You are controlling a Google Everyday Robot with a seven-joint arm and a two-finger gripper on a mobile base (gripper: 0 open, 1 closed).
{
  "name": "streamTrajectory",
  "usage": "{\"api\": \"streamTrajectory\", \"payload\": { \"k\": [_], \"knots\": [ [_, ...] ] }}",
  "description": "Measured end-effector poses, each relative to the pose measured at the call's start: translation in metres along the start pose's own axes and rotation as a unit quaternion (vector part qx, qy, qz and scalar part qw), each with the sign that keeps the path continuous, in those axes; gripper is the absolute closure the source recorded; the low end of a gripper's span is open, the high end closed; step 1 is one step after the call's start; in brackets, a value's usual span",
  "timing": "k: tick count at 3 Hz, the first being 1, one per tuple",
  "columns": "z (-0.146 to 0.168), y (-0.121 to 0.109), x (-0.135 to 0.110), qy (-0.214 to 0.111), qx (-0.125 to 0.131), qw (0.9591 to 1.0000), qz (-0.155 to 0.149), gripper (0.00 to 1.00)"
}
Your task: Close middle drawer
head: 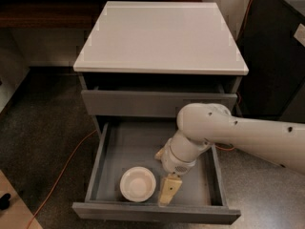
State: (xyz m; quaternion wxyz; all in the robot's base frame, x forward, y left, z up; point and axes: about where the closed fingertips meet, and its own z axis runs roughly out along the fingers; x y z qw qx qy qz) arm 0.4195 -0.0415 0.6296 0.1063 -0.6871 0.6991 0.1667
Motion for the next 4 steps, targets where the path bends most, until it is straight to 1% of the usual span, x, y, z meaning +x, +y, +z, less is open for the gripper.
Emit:
{"api": "streamTrajectory", "payload": {
  "k": [1, 2, 3, 4],
  "knots": [
    [0.041, 0.010, 0.000, -0.007, -0.035, 0.9994, 0.001, 0.39],
    [0.083, 0.021, 0.002, 0.001, -0.065, 0.9979, -0.005, 0.70],
    [0.110, 0.021, 0.005, 0.022, -0.070, 0.9972, -0.012, 0.93],
    [0.144, 0.026, 0.010, 0.063, -0.070, 0.9953, -0.022, 1.00]
  ]
}}
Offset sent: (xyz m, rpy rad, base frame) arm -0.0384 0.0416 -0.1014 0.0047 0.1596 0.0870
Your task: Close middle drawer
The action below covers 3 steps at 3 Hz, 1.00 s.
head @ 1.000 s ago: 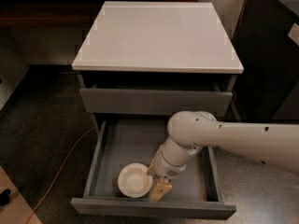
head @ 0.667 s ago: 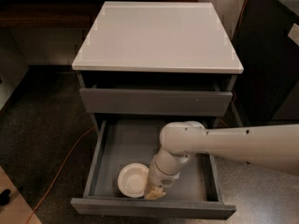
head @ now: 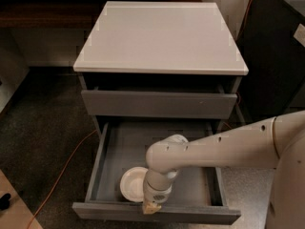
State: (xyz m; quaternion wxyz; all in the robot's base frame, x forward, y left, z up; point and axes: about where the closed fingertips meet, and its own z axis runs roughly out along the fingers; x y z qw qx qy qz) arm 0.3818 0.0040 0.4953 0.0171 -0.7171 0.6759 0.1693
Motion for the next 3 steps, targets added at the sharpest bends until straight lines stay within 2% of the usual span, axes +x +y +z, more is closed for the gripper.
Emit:
{"api": "streamTrajectory", "payload": {
  "k": [1, 3],
  "knots": [
    [0.010, 0.006, -0.002, -0.002, -0.003, 1.0000, -0.001, 1.00],
    [0.051, 0.010, -0.014, -0.020, -0.013, 0.9997, 0.000, 1.00]
  ]
}}
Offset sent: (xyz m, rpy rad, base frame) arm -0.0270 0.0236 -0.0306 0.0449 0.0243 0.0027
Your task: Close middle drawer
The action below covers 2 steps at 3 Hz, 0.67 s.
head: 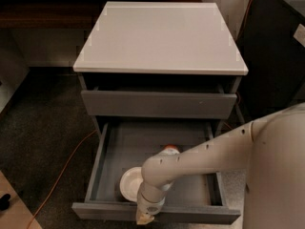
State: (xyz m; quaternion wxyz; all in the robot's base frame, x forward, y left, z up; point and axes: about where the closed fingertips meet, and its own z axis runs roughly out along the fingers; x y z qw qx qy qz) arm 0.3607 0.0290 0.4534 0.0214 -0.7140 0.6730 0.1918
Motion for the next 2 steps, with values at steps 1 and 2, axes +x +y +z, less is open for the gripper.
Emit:
{"api": "streamTrajectory", "payload": {
  "k": [1, 2],
  "knots": [
    [0.0161, -0.0063, 0.0000, 0.002, 0.004, 0.9999, 0.010, 1.00],
    [0.0227, -0.0094, 0.0000, 0.003, 0.009, 0.9998, 0.016, 1.00]
  ]
}}
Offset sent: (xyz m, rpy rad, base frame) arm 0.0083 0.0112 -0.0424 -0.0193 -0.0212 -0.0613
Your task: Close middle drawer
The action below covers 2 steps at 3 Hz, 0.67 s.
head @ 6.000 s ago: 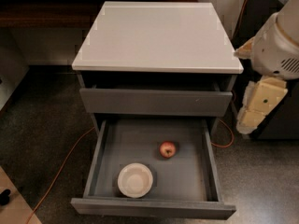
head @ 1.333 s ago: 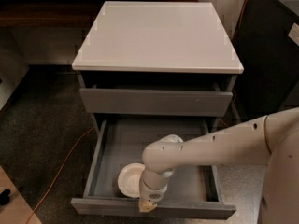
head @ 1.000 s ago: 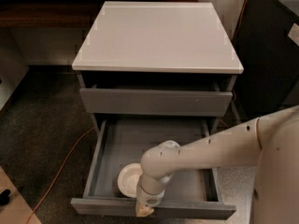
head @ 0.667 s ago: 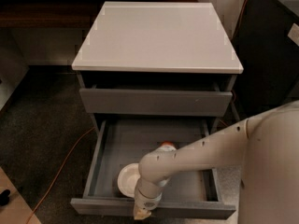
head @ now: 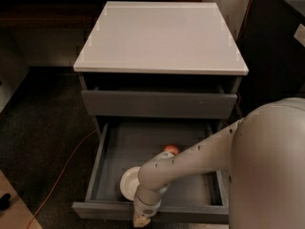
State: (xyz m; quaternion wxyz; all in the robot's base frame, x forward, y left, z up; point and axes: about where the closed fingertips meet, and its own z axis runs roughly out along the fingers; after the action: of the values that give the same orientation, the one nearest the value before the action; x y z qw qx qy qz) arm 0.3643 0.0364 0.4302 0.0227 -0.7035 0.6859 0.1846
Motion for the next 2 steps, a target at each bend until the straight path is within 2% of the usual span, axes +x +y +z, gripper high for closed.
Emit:
{"api": "streamTrajectory", "payload": {
  "k": [1, 2],
  "knots": [
    [-0.0010, 0.0002, -0.0003, 0.000, 0.000, 1.0000, 0.000, 1.00],
    [0.0015, -0.0085, -0.0002, 0.003, 0.013, 0.9999, 0.005, 1.00]
  ]
}}
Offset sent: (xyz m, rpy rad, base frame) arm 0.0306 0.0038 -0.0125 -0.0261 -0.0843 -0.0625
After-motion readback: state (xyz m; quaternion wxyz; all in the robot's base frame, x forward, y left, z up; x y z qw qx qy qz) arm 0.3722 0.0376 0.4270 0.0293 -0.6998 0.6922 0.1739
